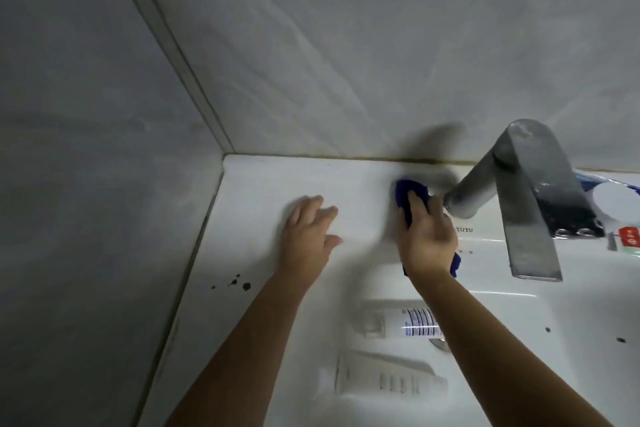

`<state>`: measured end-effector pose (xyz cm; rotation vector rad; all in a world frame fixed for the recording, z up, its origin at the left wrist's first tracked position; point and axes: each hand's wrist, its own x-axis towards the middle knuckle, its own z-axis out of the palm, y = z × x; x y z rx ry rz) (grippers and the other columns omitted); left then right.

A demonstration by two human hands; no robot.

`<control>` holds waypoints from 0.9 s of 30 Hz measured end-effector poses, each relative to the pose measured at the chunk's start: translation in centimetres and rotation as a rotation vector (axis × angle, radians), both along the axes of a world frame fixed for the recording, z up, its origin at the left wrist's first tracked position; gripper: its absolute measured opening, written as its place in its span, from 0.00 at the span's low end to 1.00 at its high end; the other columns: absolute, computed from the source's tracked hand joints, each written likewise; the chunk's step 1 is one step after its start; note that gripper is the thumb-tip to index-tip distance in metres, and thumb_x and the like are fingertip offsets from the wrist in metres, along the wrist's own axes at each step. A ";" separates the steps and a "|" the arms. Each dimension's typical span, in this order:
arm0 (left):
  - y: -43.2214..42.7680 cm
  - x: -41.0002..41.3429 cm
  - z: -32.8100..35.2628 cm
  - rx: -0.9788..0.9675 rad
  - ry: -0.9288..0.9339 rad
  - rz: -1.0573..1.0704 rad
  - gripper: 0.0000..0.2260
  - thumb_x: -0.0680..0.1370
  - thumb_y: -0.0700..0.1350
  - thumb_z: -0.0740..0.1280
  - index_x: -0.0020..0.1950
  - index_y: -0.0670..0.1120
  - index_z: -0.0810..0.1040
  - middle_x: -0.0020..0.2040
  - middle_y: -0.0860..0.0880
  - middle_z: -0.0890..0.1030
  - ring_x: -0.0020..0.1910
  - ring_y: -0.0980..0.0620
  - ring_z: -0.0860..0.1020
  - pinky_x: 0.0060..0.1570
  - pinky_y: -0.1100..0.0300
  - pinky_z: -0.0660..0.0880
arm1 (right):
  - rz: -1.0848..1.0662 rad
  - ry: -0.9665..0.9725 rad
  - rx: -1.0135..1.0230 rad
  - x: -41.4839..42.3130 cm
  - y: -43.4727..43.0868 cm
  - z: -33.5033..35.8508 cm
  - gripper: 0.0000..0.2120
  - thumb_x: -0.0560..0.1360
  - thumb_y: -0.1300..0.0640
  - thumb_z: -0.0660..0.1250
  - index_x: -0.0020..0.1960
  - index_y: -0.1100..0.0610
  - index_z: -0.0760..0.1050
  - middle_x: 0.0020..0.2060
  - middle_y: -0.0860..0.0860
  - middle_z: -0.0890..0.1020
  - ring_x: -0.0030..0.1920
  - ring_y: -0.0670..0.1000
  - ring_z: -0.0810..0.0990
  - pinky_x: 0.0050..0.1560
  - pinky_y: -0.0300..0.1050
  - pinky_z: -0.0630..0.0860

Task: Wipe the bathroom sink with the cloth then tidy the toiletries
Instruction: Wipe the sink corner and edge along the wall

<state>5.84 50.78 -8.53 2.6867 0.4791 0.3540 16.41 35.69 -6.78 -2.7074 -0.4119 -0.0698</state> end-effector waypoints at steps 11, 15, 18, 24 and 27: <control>1.2 0.6 -2.0 -0.061 -0.188 0.002 0.17 0.65 0.44 0.70 0.53 0.44 0.81 0.56 0.42 0.80 0.59 0.48 0.68 0.60 0.59 0.62 | -0.247 0.010 0.011 0.7 1.3 -1.0 0.18 0.75 0.60 0.62 0.64 0.62 0.71 0.54 0.63 0.75 0.44 0.64 0.77 0.38 0.47 0.65; 1.4 0.6 -2.0 -0.048 -0.200 -0.009 0.17 0.66 0.44 0.70 0.53 0.44 0.81 0.55 0.41 0.80 0.59 0.47 0.68 0.59 0.57 0.64 | -0.079 -0.101 0.112 0.6 4.2 -0.8 0.14 0.72 0.59 0.63 0.54 0.64 0.77 0.45 0.62 0.79 0.32 0.61 0.78 0.26 0.42 0.65; 1.2 0.5 -1.9 -0.043 -0.197 -0.008 0.17 0.66 0.45 0.70 0.54 0.44 0.81 0.55 0.41 0.80 0.59 0.48 0.68 0.59 0.58 0.63 | 0.250 -0.202 0.050 -0.7 2.7 -1.6 0.17 0.71 0.53 0.60 0.53 0.60 0.79 0.39 0.57 0.80 0.30 0.58 0.77 0.22 0.42 0.71; 1.3 0.6 -1.8 -0.092 -0.184 0.000 0.17 0.64 0.44 0.70 0.53 0.44 0.82 0.54 0.42 0.80 0.59 0.49 0.68 0.59 0.59 0.63 | -0.247 0.005 0.036 1.2 2.6 -0.4 0.14 0.75 0.60 0.60 0.60 0.61 0.72 0.52 0.62 0.75 0.42 0.64 0.77 0.35 0.48 0.67; 1.4 0.5 -1.8 -0.080 -0.183 0.006 0.17 0.65 0.45 0.70 0.53 0.44 0.82 0.55 0.41 0.80 0.59 0.49 0.68 0.59 0.59 0.64 | 0.168 -0.142 0.130 -1.8 4.8 -0.7 0.13 0.72 0.55 0.58 0.48 0.60 0.77 0.41 0.59 0.79 0.32 0.61 0.78 0.26 0.45 0.73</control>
